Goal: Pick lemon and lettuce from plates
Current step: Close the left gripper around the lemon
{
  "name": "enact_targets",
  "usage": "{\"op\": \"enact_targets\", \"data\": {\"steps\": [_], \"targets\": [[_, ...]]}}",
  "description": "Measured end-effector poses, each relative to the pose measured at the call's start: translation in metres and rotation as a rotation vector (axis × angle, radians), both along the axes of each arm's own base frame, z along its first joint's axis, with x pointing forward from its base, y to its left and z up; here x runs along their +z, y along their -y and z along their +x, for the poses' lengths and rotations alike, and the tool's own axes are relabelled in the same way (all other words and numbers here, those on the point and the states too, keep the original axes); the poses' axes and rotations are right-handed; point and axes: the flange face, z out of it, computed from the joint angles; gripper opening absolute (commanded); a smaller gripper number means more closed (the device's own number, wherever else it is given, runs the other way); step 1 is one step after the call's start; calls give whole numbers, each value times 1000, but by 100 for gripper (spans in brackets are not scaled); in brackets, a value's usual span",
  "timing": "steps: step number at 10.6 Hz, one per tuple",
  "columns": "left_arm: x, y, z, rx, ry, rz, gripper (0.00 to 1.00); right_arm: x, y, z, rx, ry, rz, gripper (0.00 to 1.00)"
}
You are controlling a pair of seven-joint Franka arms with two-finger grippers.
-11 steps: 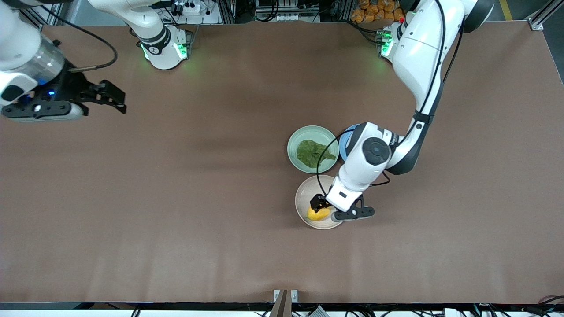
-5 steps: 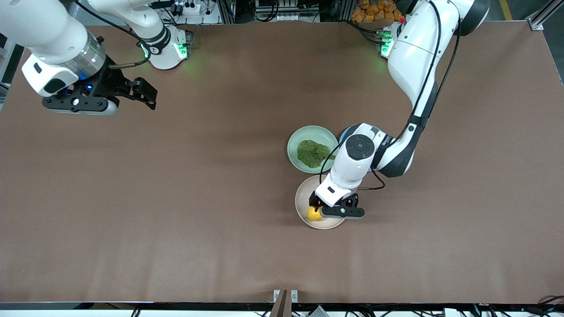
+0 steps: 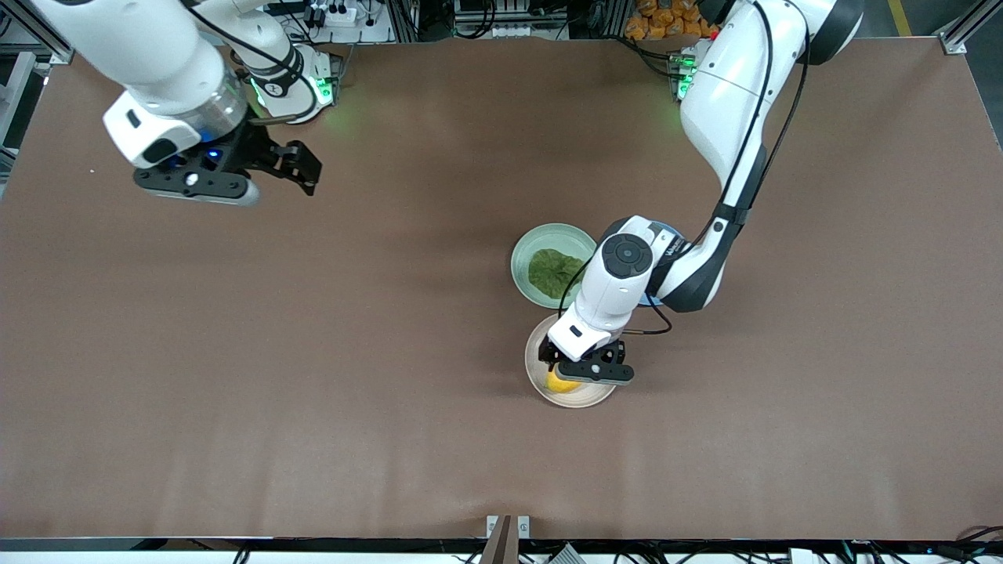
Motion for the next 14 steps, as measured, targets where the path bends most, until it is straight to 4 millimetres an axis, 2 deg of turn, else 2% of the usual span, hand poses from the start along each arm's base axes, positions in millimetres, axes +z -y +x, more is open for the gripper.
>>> {"op": "enact_targets", "data": {"steps": [3,8,14], "targets": [[-9,13,-5,-41,50,-16,100,-3,-6,5,-6,0,-4,100],[-13,-3,6,-30,83,4,100,-2,-7,5,-6,2,-3,100],[-32,-4,3,-34,72,10,100,-3,-8,5,-5,1,-4,100]]}}
